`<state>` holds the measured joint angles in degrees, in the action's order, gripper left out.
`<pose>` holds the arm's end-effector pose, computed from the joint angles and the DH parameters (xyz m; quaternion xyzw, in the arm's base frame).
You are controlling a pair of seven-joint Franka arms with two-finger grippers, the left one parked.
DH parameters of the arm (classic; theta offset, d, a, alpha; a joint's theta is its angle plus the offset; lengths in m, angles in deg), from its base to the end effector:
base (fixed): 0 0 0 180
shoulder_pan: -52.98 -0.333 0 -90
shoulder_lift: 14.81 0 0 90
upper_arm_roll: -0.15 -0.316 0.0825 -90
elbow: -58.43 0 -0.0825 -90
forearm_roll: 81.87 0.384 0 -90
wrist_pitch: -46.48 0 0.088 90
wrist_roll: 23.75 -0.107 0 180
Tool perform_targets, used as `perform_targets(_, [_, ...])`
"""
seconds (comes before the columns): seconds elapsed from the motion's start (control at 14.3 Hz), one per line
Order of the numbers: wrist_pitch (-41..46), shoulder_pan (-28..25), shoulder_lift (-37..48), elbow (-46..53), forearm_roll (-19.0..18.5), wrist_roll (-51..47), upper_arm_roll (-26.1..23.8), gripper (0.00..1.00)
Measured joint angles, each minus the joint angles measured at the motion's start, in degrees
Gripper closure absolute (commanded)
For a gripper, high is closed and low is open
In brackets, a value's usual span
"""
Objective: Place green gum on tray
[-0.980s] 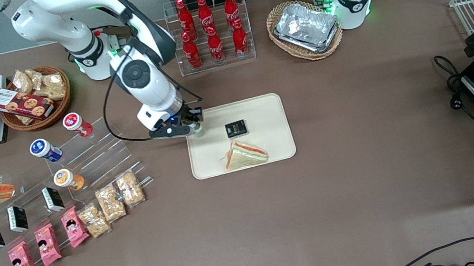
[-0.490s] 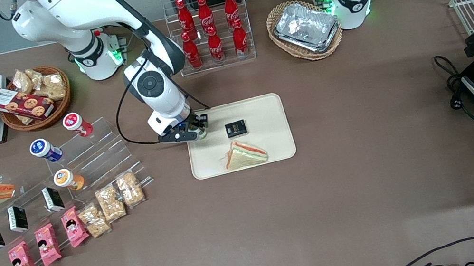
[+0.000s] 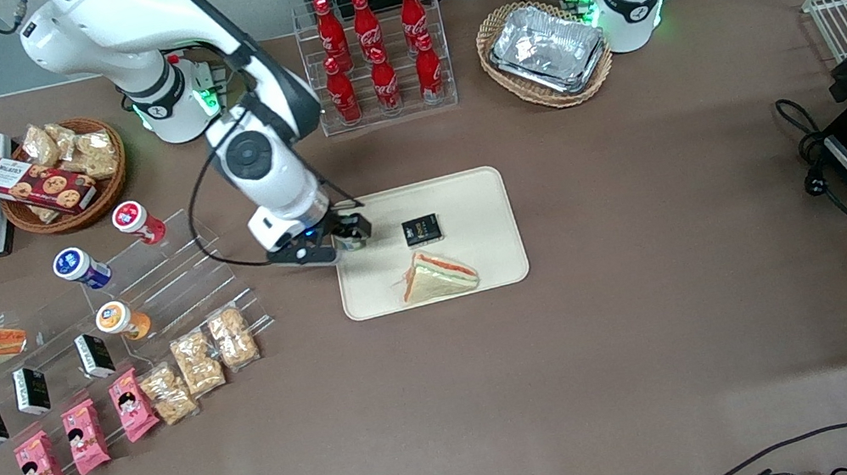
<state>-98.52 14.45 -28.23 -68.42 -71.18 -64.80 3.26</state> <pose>0.4565 0.3224 0.2794 -0.9904 0.1218 -0.0016 0.0653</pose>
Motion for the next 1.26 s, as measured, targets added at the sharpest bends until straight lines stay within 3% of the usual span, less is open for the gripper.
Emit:
perform_targets(0.42, [24.14,16.02,12.01,7.20,-0.98,18.30,0.53,0.01])
perform_targets(0.84, [41.69,30.68,15.76,17.64,-1.81,35.84,0.64,0.01])
perform_targets(1.05, [47.73,35.24,15.59,24.00,-2.78,40.50,0.64,0.01])
perform_targets(1.26, [52.58,36.04,14.30,30.64,-4.70,41.33,0.59,0.00])
